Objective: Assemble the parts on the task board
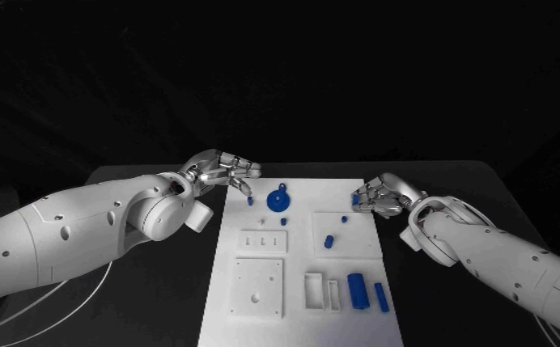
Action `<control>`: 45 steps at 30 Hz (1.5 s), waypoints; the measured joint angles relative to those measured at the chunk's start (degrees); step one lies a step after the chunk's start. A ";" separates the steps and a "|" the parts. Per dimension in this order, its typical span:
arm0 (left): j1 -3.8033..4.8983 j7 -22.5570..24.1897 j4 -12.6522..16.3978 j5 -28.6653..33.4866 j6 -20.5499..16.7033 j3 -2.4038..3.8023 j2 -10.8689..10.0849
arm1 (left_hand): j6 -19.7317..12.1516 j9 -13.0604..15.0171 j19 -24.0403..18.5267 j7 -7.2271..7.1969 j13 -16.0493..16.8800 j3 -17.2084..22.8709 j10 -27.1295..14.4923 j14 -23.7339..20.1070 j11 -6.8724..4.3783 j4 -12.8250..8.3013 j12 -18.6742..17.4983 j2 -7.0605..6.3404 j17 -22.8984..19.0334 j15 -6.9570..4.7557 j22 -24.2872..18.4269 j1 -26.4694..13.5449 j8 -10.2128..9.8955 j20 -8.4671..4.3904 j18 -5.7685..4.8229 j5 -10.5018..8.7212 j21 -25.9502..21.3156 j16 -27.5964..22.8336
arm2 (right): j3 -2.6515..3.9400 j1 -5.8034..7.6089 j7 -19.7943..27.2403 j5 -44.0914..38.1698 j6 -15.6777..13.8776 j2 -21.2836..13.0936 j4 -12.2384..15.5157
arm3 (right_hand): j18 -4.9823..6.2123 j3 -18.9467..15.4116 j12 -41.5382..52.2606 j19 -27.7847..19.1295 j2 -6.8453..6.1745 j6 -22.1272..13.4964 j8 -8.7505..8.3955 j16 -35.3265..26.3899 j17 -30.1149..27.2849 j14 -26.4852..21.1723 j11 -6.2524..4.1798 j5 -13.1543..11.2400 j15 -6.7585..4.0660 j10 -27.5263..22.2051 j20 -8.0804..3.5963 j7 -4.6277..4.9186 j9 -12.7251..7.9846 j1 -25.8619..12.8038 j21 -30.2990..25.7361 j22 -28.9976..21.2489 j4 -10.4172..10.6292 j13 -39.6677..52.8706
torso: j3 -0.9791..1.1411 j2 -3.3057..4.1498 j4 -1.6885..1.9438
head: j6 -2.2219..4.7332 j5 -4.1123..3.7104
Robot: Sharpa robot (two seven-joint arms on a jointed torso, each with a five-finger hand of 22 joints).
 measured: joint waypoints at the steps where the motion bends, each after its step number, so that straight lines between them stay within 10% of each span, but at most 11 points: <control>1: 0.00 -0.03 0.00 -0.04 0.00 0.00 0.00 | 0.00 0.00 -0.08 0.00 0.00 0.00 0.27 0.00 -0.21 0.00 0.00 0.00 0.00 0.00 0.00 0.00 0.00 -0.08 0.00 0.00 0.00 0.00 | -0.03 -0.04 -0.07 0.01 -0.16 -0.05 0.17 | 0.00 0.28 0.00 0.12 0.00 0.04 0.10 0.00 0.06 0.00 -0.15 0.00 0.00 0.15 -0.12 -0.04 0.00 0.00 0.00 0.00 0.15 0.00 | 0.00 -0.01 -0.03 | 0.02 0.02; 8: 0.12 -1.20 0.18 -0.78 0.25 0.00 0.16 | 0.72 0.00 1.02 -0.72 0.02 -0.37 6.21 1.57 -2.00 0.37 0.00 0.66 1.43 -1.45 0.37 -0.69 0.00 -1.17 -0.01 0.00 1.11 2.53 | 0.81 0.15 -1.78 -0.19 -0.71 -1.14 3.20 | 0.00 1.58 0.22 0.20 0.00 0.29 0.10 0.32 0.55 0.21 -0.39 -3.39 -0.20 0.39 -0.20 0.04 0.00 0.01 0.89 0.00 0.77 0.15 | -0.04 -0.36 -0.10 | 0.33 0.03; 15: 1.74 -5.76 -0.14 -1.90 1.54 0.07 2.20 | 2.68 0.00 7.66 -2.67 1.06 -1.85 16.45 6.96 -5.77 2.79 3.65 0.94 10.14 -5.10 3.70 -2.90 0.00 -4.91 0.00 0.00 6.94 17.02 | 1.41 3.04 -6.20 -1.93 -0.11 -0.95 6.91 | 0.00 4.77 0.22 0.19 -0.32 0.28 0.07 0.32 0.83 0.20 -0.39 -5.36 -0.20 0.39 -0.20 0.05 -0.02 0.32 1.11 0.00 2.87 0.33 | -0.10 -1.22 -0.35 | 0.55 0.32; 25: 3.99 -15.52 -1.92 -4.42 3.30 0.03 5.90 | 8.78 2.58 8.83 -5.25 7.38 -5.01 16.97 7.39 -7.84 6.59 15.42 0.30 19.04 -7.23 10.74 -8.52 0.67 -7.37 -0.01 -0.46 15.55 31.26 | 1.47 5.45 -14.46 -6.10 2.83 0.60 12.04 | 0.00 9.07 0.22 0.19 -2.14 0.25 -0.17 0.32 0.76 0.20 -0.39 -6.67 -0.20 0.39 -0.20 0.06 -0.01 0.16 1.11 -0.01 5.17 -0.02 | -0.19 -2.58 -0.42 | 0.35 0.69; 27: 4.13 -17.59 -2.53 -5.34 3.75 -0.02 6.80 | 9.87 5.26 8.29 -5.79 8.25 -4.73 17.03 7.11 -8.02 7.14 16.63 -0.29 19.77 -7.50 11.85 -9.11 1.04 -7.65 0.00 -0.46 16.43 32.49 | 1.46 5.80 -15.86 -6.81 3.32 1.27 13.08 | 0.00 9.14 0.22 0.19 -2.37 0.23 -0.16 0.32 0.81 0.20 -0.38 -6.55 -0.20 0.39 -0.19 0.05 -0.01 -0.06 1.11 -0.01 5.23 -0.01 | -0.20 -2.83 -0.46 | 0.27 0.73; 34: 4.37 -22.37 -4.00 -8.45 3.87 -0.11 9.39 | 9.21 27.46 7.39 -6.96 10.98 -1.17 17.01 6.77 -8.41 10.70 20.32 -3.40 20.38 -7.84 16.05 -12.64 2.26 -7.76 0.00 0.27 17.37 34.99 | 0.76 6.39 -18.61 -8.74 4.54 3.94 15.33 | 0.00 9.14 0.22 0.19 -2.45 0.10 -0.14 0.32 0.84 0.20 -0.38 -6.20 -0.20 0.39 -0.19 0.09 -0.01 0.01 1.11 -0.01 5.24 -0.01 | -0.27 -3.55 -0.59 | 0.07 0.83; 45: 4.39 -26.22 -5.38 -11.46 2.35 -0.32 12.09 | 8.79 36.01 6.98 -6.95 11.94 0.71 16.69 6.05 -8.72 14.16 22.05 -6.89 19.93 -7.90 19.90 -13.37 0.32 -7.76 0.00 0.27 16.62 36.63 | -0.74 7.11 -21.31 -11.94 5.78 6.71 16.19 | 0.00 9.29 0.22 0.19 -2.82 -0.04 -0.12 0.31 0.93 0.39 -0.38 -5.32 -0.39 0.38 -0.19 0.16 0.00 -0.05 1.52 -0.01 5.39 -0.14 | -0.34 -3.91 -0.55 | -0.08 0.97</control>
